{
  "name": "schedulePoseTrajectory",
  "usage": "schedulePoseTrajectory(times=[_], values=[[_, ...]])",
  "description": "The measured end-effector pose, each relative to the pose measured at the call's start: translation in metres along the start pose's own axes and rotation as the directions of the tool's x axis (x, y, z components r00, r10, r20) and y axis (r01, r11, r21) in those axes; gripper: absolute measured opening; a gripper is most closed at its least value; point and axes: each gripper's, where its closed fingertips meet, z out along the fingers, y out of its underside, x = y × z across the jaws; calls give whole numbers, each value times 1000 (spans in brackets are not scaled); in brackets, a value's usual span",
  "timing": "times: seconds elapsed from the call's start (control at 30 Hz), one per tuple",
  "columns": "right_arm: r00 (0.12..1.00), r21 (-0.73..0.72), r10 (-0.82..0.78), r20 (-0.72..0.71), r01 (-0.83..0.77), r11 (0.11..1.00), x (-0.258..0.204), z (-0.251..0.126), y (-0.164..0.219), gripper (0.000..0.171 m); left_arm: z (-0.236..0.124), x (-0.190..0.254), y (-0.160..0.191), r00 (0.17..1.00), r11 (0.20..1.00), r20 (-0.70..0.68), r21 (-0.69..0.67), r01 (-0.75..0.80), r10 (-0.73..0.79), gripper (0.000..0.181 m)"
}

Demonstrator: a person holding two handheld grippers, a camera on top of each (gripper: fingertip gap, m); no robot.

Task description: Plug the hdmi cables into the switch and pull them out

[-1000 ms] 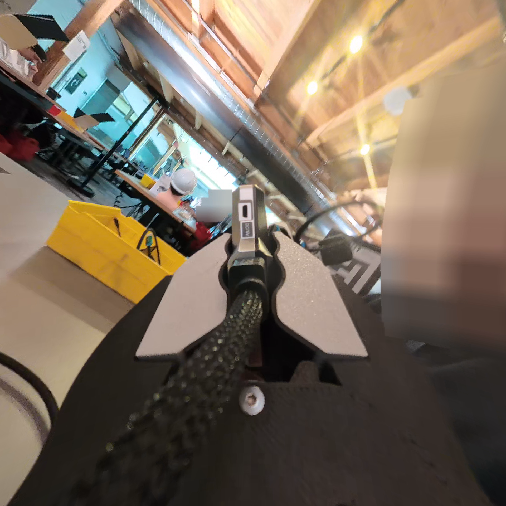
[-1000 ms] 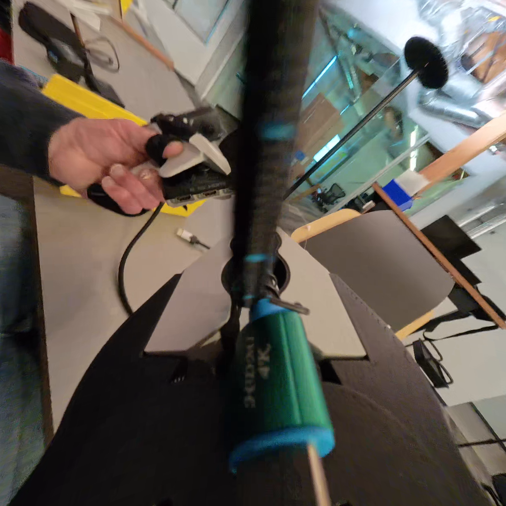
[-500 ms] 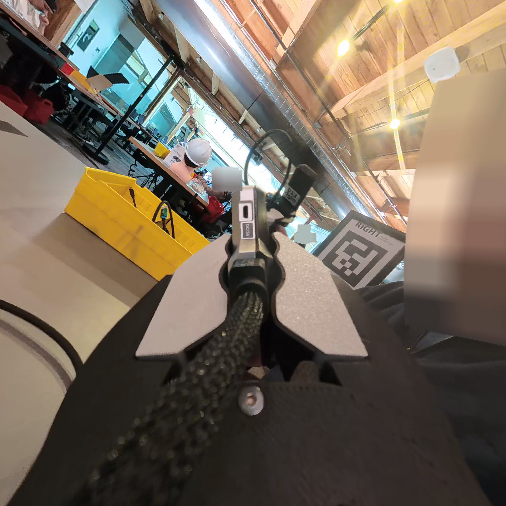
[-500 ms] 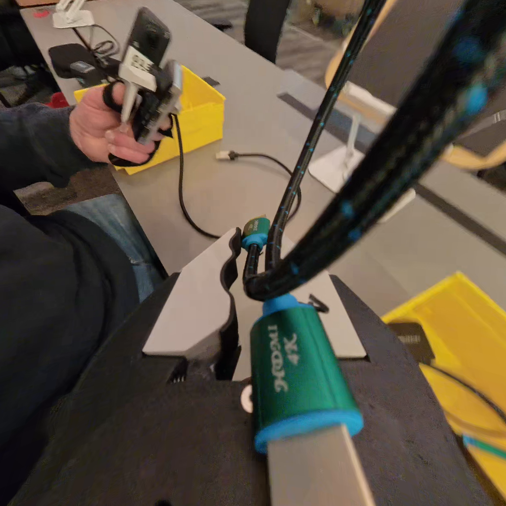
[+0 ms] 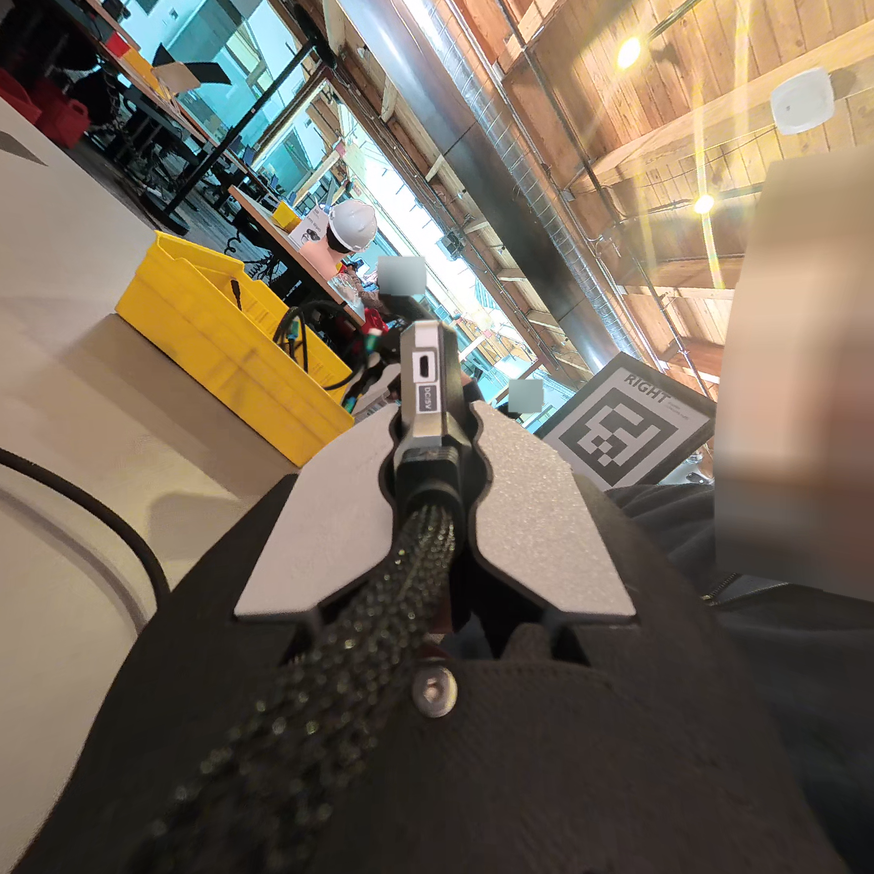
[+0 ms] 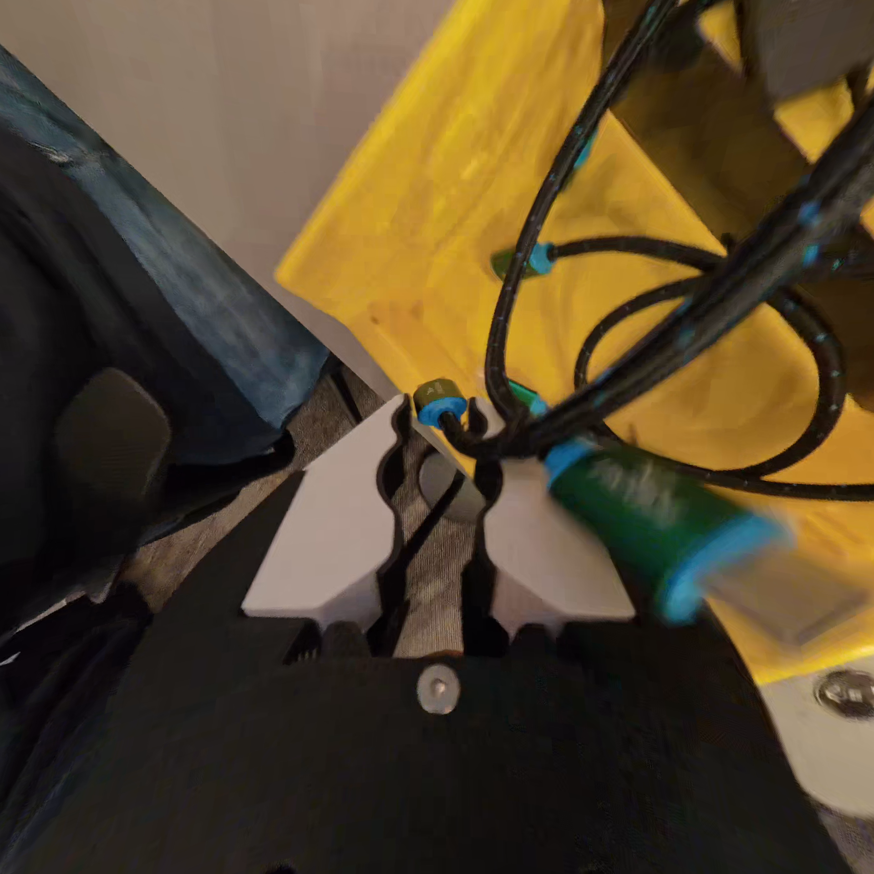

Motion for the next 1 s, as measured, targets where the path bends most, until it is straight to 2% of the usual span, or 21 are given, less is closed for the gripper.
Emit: schedulePoseTrajectory(times=[0.03,0.1,0.2,0.33,0.37,0.43,0.53,0.6,0.67,0.73,0.77,0.9,1.0], values=[[999,-40,20,-38,-21,999,10,3,5,37,0,-1,0,1000,1000,3,-3,2,-2,23],[994,-98,34,-103,-45,994,24,3,13,50,-1,-3,1,1000,1000,4,-3,9,-9,23],[987,-109,38,-159,-56,992,30,-10,16,45,-2,-7,2,1000,1000,9,-8,20,-19,23],[945,-29,71,-319,-84,996,50,-36,5,42,-2,-12,4,999,999,16,-4,45,-45,24],[945,-20,65,-319,-75,997,50,-36,3,41,-2,-13,4,999,999,17,-4,49,-49,24],[973,-28,38,-226,-45,999,39,-24,1,36,-2,-13,5,998,999,17,-3,54,-54,24],[960,-123,27,-278,-64,990,49,-12,14,46,-2,-11,5,999,999,14,-4,50,-50,24],[961,-108,34,-274,-65,992,48,-7,11,45,-2,-11,5,999,999,15,-8,47,-47,24],[961,-112,30,-274,-63,992,51,-2,10,43,-1,-12,5,999,999,14,-10,51,-51,23],[953,-178,43,-299,-99,979,64,7,21,41,0,-13,8,998,998,12,-16,59,-58,23],[954,-198,49,-295,-111,974,69,12,25,30,0,-13,9,998,998,12,-19,61,-61,24],[965,-268,29,-260,-101,958,72,37,34,24,0,-14,9,998,998,12,-23,61,-60,24],[962,-266,4,-275,-80,961,77,36,32,10,-1,-16,9,998,998,14,-21,66,-66,24]])
